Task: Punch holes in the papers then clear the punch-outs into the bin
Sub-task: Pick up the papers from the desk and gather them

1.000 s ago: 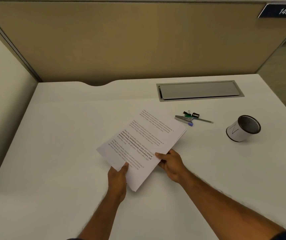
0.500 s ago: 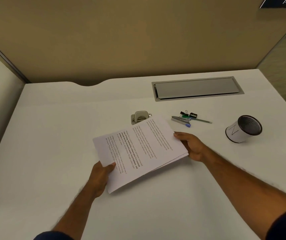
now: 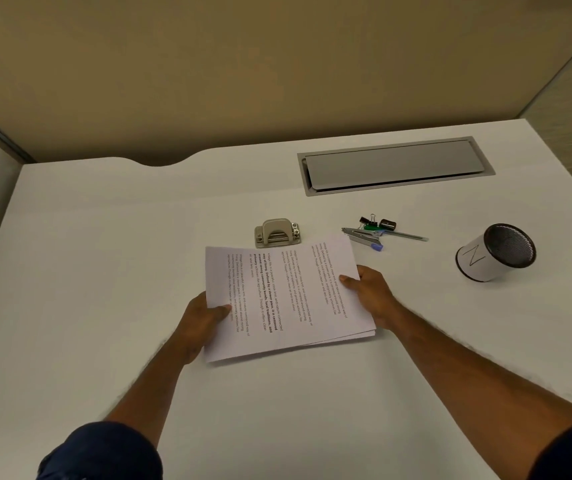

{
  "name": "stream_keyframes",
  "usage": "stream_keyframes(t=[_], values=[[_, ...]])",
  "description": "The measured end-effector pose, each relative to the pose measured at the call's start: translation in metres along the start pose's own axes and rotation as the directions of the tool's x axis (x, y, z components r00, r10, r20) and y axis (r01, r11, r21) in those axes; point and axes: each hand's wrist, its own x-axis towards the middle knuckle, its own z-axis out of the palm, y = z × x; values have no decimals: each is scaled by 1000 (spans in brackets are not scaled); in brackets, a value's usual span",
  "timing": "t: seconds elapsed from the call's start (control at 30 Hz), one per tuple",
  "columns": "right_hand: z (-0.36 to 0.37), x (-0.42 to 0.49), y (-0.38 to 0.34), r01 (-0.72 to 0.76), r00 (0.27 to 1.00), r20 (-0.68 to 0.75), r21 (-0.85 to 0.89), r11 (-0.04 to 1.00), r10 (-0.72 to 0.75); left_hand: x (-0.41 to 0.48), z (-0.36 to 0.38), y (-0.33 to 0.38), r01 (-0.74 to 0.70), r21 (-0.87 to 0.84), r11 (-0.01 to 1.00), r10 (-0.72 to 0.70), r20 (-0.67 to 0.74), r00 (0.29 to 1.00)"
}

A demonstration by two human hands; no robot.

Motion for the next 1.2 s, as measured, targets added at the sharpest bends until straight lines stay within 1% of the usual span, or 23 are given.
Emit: stream_keyframes(t=[0.33,0.57,0.83,1.0,1.2], values=[[0,6,2,0,1000,-22,-69,998,-2,10,2,3,-25,44,999,25,7,1000],[0,4,0,17,1000,-22,-68,998,-19,11,1,3,-12,41,999,12,-6,1000],[1,5,-2,-7,999,-39,-40,999,5,11,0,5,-13,25,1000,13,-7,1000],[4,10,-4,-47,997,-62,-78,996,42,12,1,8,-29,27,999,31,-49,998],[7,15,-9,-64,993,-106,-76,995,56,20,-2,12,-56,24,998,58,-111,992]])
